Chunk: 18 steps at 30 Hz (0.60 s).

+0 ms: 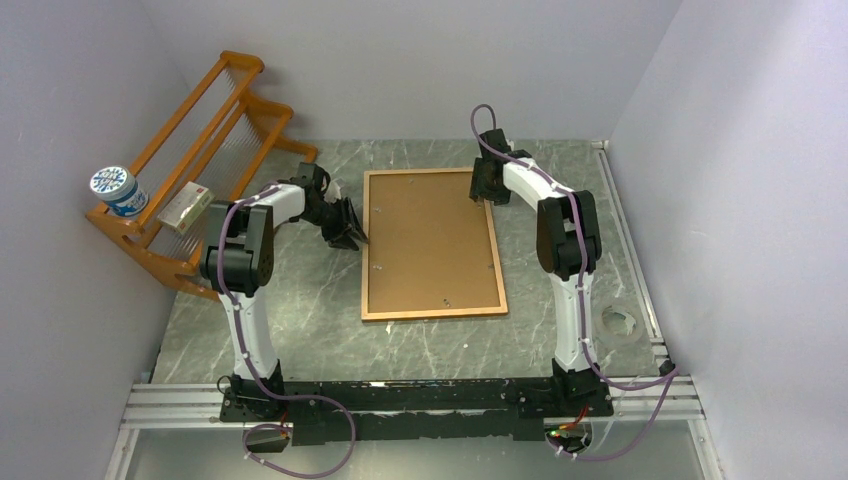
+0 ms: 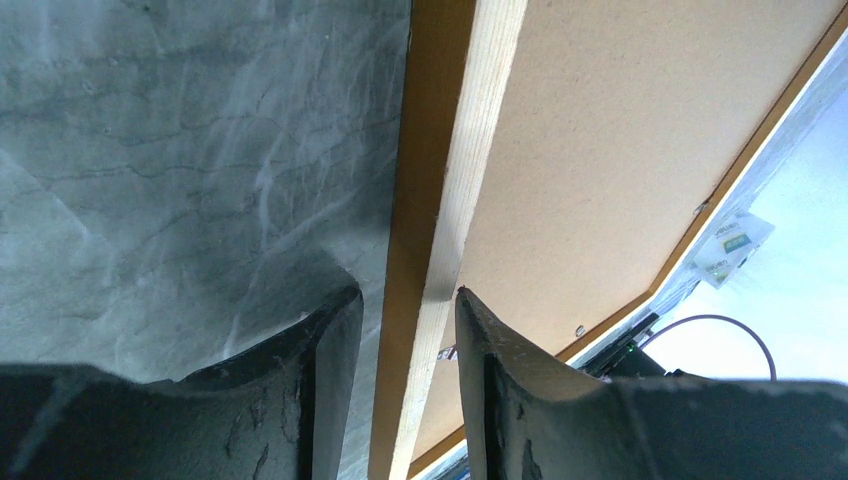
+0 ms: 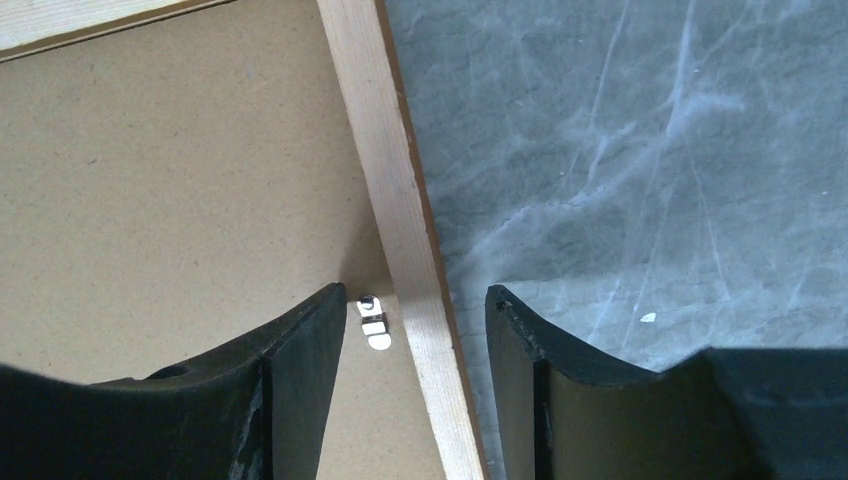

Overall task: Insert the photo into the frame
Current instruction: Install the photo frame at the center of the board.

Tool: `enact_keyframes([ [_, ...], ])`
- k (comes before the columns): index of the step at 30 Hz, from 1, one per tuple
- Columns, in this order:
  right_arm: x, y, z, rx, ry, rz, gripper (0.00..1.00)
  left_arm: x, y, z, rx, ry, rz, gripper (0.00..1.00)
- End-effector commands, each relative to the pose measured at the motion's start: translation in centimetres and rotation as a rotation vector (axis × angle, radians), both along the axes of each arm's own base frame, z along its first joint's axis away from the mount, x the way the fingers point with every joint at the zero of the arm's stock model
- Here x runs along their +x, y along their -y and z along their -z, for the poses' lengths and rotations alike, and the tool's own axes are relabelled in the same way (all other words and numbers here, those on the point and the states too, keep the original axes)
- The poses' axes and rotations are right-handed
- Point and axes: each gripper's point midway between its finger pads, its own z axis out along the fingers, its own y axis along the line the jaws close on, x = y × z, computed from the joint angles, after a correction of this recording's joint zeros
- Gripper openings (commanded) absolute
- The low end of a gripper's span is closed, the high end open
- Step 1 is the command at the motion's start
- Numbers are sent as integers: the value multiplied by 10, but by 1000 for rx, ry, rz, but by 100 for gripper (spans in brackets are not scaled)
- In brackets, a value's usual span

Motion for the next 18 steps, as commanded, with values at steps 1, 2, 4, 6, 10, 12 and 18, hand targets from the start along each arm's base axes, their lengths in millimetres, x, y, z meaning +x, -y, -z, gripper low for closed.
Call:
enact_keyframes([
  [1, -11, -7, -4, 26, -35, -56, 56, 7, -3, 11, 31, 7, -5, 46],
  [2, -13, -9, -4, 29, -39, -64, 56, 8, -3, 11, 31, 8, -5, 46],
  [4, -16, -10, -5, 37, -41, -82, 57, 7, -3, 12, 31, 6, -5, 46],
  [6, -19, -9, -6, 35, -42, -95, 56, 6, -3, 13, 30, 1, -6, 46],
  [10, -21, -6, -5, 13, -51, -116, 45, 5, -3, 15, 28, -2, -7, 46],
  [12, -21, -4, -3, -4, -56, -122, 38, 5, -3, 15, 29, -3, -6, 46],
  [18, -21, 3, 1, -50, -62, -131, 25, 3, -3, 16, 31, -4, -5, 46],
])
